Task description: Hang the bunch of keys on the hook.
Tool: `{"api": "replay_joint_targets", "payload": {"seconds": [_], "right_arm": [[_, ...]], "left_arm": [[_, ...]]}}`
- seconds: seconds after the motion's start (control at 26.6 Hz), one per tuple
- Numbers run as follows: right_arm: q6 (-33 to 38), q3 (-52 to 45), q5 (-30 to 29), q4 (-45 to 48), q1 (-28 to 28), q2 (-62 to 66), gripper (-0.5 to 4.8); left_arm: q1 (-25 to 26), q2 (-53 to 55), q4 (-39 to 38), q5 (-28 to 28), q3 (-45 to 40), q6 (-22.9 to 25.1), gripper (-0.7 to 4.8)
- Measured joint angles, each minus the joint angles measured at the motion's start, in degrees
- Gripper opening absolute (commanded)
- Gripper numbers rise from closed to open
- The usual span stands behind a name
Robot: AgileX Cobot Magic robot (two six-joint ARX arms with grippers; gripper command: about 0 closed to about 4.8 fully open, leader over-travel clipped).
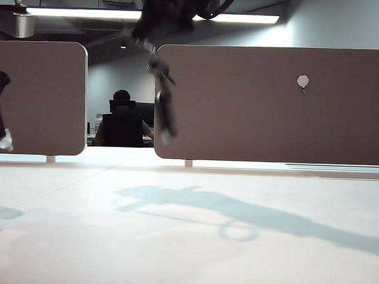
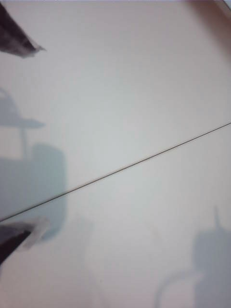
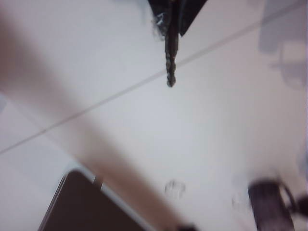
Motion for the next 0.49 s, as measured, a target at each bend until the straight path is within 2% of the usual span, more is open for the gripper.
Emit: {"api": "replay_joint_targets", "payload": {"seconds": [0.15, 0.3, 0.49], "right_arm": [[5.16, 0.00, -2.99, 6.27, -3.69, -2.99, -0.01], [7.80, 0.02, -3.89, 10.23, -7.54, -5.38, -0.01], [9.16, 0.02, -4.24, 10.56, -14.78, -7.87, -0.02]], "left_arm": [[0.00, 0.00, 3.23, 2.27, 0.04, -0.02, 4.66], [0.00, 0.02, 5.22, 9.09, 1.60, -3.02, 4.66], [0.00, 0.26, 16.00, 15.78, 2.49, -5.09, 4.66]]}}
